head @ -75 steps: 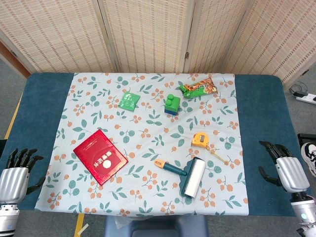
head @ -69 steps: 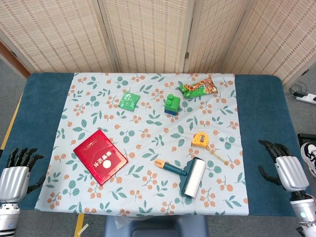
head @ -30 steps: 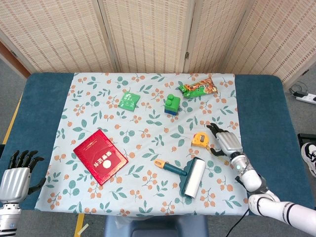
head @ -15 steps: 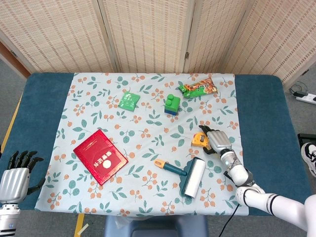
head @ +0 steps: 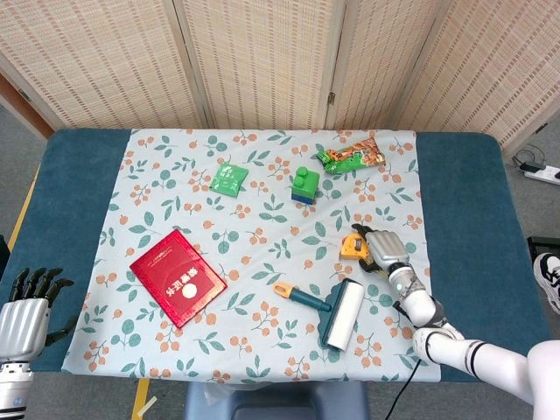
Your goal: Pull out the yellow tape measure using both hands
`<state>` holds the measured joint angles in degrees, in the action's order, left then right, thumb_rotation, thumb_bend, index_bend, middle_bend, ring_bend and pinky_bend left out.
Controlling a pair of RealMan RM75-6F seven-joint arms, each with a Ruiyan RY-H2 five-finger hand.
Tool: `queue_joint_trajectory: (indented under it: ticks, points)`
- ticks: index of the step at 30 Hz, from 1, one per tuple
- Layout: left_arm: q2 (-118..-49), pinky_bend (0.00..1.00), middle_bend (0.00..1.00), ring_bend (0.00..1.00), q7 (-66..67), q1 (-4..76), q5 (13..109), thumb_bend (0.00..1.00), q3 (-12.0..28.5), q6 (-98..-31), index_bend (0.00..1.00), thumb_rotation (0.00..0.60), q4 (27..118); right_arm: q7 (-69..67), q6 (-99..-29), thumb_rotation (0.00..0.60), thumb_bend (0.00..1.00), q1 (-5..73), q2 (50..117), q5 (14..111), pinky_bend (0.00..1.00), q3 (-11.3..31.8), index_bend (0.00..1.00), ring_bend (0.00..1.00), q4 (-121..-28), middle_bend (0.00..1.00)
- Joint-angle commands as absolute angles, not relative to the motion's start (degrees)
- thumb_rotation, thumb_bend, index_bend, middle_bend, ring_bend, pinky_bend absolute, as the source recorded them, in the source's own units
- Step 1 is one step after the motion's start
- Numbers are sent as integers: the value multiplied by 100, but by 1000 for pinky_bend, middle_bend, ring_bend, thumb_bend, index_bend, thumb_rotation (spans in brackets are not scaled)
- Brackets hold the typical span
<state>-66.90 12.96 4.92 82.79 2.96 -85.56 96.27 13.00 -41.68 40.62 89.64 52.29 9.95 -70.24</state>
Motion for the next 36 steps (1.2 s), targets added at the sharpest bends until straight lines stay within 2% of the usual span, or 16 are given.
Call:
queue_joint_trajectory:
  ticks: [1, 7, 12, 22, 29, 36]
  points:
    - [-6692, 0, 200, 135, 1299, 495, 8285, 297, 299, -8559, 330, 600, 9629, 1300, -4185, 600, 425, 4081, 8997, 5248, 310, 990, 215, 336, -6982, 270]
    - [-6706, 0, 200, 135, 1309, 496, 8278, 297, 310, -8567, 325, 600, 9625, 1288, -4339, 600, 425, 4096, 9072, 5302, 389, 1026, 416, 432, -6927, 371]
    - [-6719, 0, 200, 135, 1306, 576, 8331, 297, 382, -8558, 324, 600, 9678, 1122, -4547, 600, 426, 4001, 8952, 5429, 402, 1085, 518, 490, -7176, 446]
    - [-6832, 0, 200, 151, 929, 1207, 8524, 298, 801, -8164, 325, 600, 9848, 54, -4907, 600, 426, 3691, 8462, 5818, 402, 1446, 539, 510, -8251, 465]
    - [-7283, 4, 200, 171, 574, 1862, 8550, 298, 1262, -7853, 316, 600, 9835, -782, -5102, 600, 426, 3751, 8887, 6262, 402, 1698, 540, 511, -8370, 466]
    - [-7754, 14, 200, 171, 392, 2482, 8384, 298, 1692, -7580, 278, 600, 9741, -1356, -5399, 600, 426, 4020, 9589, 6642, 403, 1997, 540, 509, -8266, 466]
